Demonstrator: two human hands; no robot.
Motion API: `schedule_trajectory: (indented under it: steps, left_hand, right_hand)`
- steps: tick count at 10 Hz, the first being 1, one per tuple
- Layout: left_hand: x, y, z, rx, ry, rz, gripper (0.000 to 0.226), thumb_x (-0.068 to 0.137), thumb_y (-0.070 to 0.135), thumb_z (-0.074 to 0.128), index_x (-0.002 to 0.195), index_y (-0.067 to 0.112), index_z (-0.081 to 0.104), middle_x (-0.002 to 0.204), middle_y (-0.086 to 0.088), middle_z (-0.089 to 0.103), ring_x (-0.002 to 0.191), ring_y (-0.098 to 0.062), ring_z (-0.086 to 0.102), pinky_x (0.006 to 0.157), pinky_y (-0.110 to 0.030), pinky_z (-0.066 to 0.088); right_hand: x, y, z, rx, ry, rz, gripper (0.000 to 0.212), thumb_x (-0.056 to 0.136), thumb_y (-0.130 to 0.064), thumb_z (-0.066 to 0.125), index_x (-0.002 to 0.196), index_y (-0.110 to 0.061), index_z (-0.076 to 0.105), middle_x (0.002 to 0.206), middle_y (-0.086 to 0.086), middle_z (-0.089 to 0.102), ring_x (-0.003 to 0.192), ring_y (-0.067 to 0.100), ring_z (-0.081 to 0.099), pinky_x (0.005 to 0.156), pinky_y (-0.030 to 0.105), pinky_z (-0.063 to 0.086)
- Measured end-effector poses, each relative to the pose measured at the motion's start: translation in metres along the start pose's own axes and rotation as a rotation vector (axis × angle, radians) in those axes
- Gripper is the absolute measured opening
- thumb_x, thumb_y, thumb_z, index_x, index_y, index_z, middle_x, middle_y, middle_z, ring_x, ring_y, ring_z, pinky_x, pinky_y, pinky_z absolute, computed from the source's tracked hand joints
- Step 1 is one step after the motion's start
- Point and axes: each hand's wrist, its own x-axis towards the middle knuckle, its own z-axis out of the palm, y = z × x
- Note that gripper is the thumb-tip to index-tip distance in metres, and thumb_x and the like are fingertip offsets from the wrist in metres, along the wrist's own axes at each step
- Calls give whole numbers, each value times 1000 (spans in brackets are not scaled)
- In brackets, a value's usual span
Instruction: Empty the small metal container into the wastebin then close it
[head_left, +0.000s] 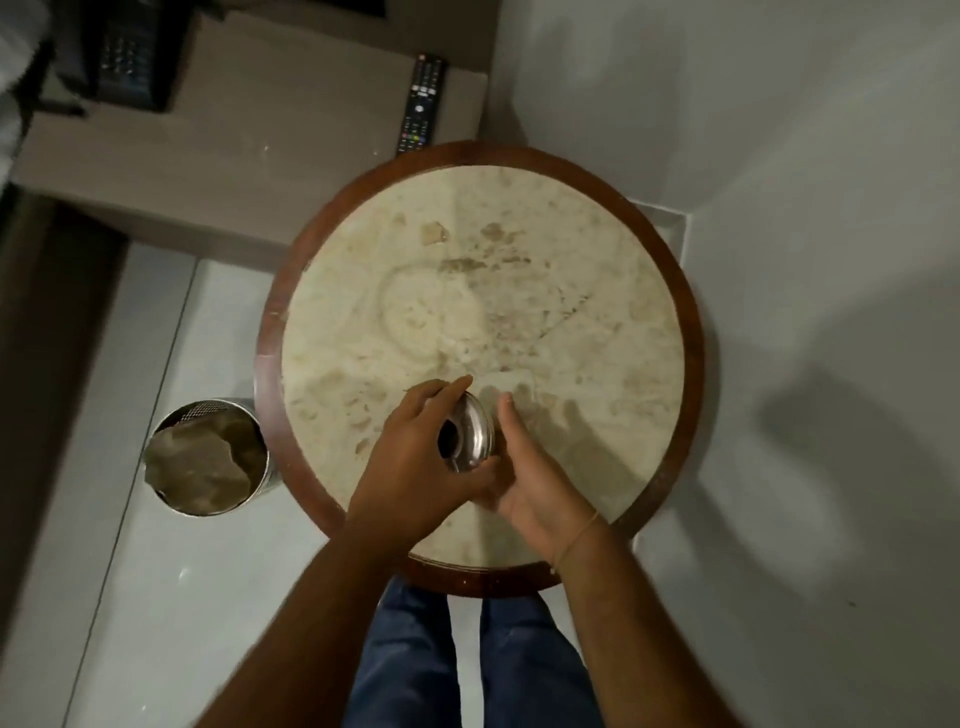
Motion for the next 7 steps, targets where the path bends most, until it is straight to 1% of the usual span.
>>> schedule_trajectory:
  steps: [1, 2, 3, 4, 5, 6, 7]
  left_hand:
    - [32, 4, 25, 149, 36, -36, 96, 78, 41, 86, 161, 25, 41, 158, -5, 45, 144, -30, 44, 112, -50, 50]
    - [60, 10, 48, 323, 19, -28, 96, 79, 44, 84, 161, 27, 38, 163, -7, 39, 147, -35, 36, 107, -58, 50]
    - [77, 13, 69, 461, -22, -17, 94, 78, 43, 82, 160, 28, 38, 162, -6, 38, 145, -37, 36, 104, -61, 50]
    - [85, 12, 79, 535, -15, -5, 93, 79, 44, 82, 159, 28, 37, 163, -7, 38, 145, -39, 35, 106, -62, 48]
    - [85, 10, 82, 584, -4, 16, 100, 81, 47, 81, 164, 29, 29, 164, -8, 37, 145, -40, 36, 104, -64, 49]
    - [81, 11, 80, 608, -34, 21, 119, 78, 58, 82, 168, 35, 8, 172, -10, 25, 151, -42, 33, 106, -69, 47]
    - [71, 18, 74, 636, -6, 11, 118, 83, 76, 66, 168, 38, -6, 180, -9, 3, 162, -43, 16, 116, -76, 29]
  right_hand:
    - [7, -6, -24, -104, 235, -96, 67, 106, -69, 45, 149, -23, 67, 140, -5, 70, 121, 15, 66, 99, 35, 52]
    - [7, -10, -48, -28, 381, -188, 55, 117, -49, 41, 149, -11, 64, 146, 10, 70, 131, 25, 65, 107, 37, 50]
    - [9, -12, -69, -37, 459, -247, 45, 118, -39, 48, 138, -6, 70, 137, 17, 76, 124, 27, 73, 112, 41, 56]
    - [13, -12, -79, -82, 501, -320, 30, 117, -35, 52, 121, -19, 77, 124, 6, 80, 118, 18, 75, 112, 41, 57]
    - [16, -14, -86, -160, 544, -375, 24, 114, -34, 56, 107, -31, 79, 118, -4, 80, 120, 15, 73, 115, 43, 55]
    - [22, -20, -83, -346, 564, -455, 26, 112, -31, 62, 126, -19, 79, 134, 2, 77, 130, 16, 67, 120, 46, 52]
    - [23, -33, -77, -674, 630, -619, 46, 110, -30, 66, 153, -14, 61, 159, 9, 61, 152, 25, 50, 129, 49, 41]
